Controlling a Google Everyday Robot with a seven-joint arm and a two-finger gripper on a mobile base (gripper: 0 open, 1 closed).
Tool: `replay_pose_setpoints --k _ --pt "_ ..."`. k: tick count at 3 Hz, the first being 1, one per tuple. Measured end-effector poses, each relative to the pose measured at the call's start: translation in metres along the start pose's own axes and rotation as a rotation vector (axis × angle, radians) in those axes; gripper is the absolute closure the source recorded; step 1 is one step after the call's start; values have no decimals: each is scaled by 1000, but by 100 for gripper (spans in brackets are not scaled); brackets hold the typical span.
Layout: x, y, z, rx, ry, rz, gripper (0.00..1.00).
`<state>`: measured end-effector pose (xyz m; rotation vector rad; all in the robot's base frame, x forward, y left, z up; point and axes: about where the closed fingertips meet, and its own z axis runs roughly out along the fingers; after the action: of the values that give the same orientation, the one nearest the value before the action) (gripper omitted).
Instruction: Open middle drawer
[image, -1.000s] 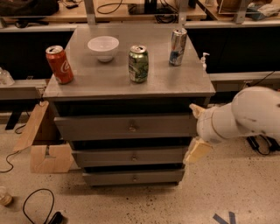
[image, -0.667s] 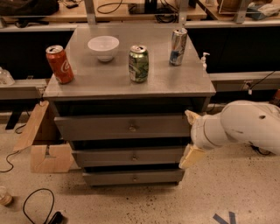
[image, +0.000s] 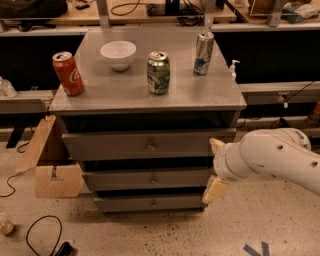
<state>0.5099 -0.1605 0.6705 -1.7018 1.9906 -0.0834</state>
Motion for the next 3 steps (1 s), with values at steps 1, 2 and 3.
replay_pose_setpoints --k 1,2,3 --pt "-4 1 0 3 6 -22 0" --pt "-26 30 31 -49 -37 -96 0" --pt "-38 56 73 -114 -46 -179 0"
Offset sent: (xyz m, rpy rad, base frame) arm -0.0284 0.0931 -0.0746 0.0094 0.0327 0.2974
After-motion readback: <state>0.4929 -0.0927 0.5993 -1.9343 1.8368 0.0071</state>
